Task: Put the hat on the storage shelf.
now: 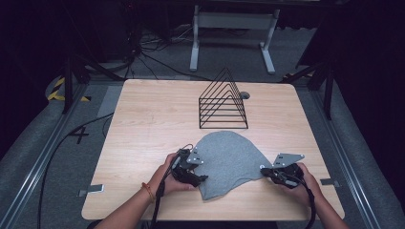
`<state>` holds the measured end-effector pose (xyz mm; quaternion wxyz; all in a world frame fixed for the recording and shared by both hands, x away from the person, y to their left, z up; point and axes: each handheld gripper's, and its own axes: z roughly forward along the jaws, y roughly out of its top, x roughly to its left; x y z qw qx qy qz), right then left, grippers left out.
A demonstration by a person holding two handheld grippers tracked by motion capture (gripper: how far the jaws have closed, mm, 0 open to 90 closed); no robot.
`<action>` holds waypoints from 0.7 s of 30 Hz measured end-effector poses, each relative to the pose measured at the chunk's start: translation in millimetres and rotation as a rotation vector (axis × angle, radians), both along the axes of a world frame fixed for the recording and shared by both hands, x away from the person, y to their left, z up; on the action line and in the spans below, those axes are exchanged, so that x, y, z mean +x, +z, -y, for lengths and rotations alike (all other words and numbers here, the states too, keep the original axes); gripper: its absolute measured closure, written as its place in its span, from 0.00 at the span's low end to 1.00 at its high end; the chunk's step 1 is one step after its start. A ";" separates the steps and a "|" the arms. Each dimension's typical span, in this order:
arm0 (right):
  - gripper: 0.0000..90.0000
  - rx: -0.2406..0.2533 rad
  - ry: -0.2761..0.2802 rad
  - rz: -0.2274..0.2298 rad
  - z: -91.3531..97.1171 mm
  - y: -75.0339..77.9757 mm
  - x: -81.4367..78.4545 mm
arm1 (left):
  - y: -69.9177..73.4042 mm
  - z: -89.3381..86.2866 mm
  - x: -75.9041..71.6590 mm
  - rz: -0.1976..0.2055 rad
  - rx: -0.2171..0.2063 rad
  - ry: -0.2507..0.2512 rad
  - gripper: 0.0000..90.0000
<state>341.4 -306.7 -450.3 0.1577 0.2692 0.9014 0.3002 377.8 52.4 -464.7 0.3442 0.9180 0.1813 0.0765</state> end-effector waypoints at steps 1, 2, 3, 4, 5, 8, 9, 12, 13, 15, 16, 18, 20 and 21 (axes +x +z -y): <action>0.97 0.001 0.006 -0.006 -2.3 0.2 -1.3 | -0.4 -1.5 1.1 -0.001 -0.005 0.009 0.36; 0.97 0.000 0.008 -0.014 -4.4 0.5 -2.4 | -0.3 -2.9 2.6 0.002 -0.005 0.015 0.36; 0.97 0.003 0.017 -0.022 -6.2 0.6 -3.2 | 0.1 -4.2 3.3 0.002 0.002 0.026 0.36; 0.97 0.002 0.022 -0.023 -7.7 0.7 -3.9 | 0.4 -5.7 4.9 0.003 0.004 0.029 0.35; 0.97 0.004 0.028 -0.031 -9.7 0.8 -4.9 | 0.4 -6.9 5.6 0.003 0.005 0.034 0.35; 0.97 0.003 0.042 -0.044 -13.6 1.3 -7.5 | 1.2 -12.2 9.0 0.003 0.018 0.046 0.35; 0.97 0.002 0.049 -0.050 -15.5 1.5 -8.5 | 1.1 -13.4 10.2 0.003 0.017 0.054 0.35; 0.97 0.008 0.065 -0.064 -19.0 1.6 -10.2 | 1.1 -19.8 16.4 -0.018 0.014 0.079 0.34; 0.97 0.011 0.070 -0.069 -20.4 1.6 -10.9 | 0.4 -22.1 18.4 -0.033 0.003 0.091 0.34; 0.95 0.006 0.075 -0.072 -22.1 2.2 -11.8 | 0.3 -25.2 21.9 -0.040 -0.001 0.101 0.33; 0.92 0.005 0.079 -0.075 -22.7 3.0 -12.3 | 0.5 -26.1 22.5 -0.040 -0.005 0.111 0.33; 0.90 0.011 0.075 -0.067 -22.7 5.2 -12.6 | 1.7 -27.9 24.4 -0.020 -0.001 0.118 0.35; 0.86 0.018 0.067 -0.052 -20.8 8.0 -11.4 | 2.9 -29.5 25.5 -0.016 -0.018 0.130 0.35; 0.84 0.032 0.054 -0.044 -19.0 10.3 -10.3 | 3.8 -29.7 26.3 -0.017 -0.020 0.136 0.35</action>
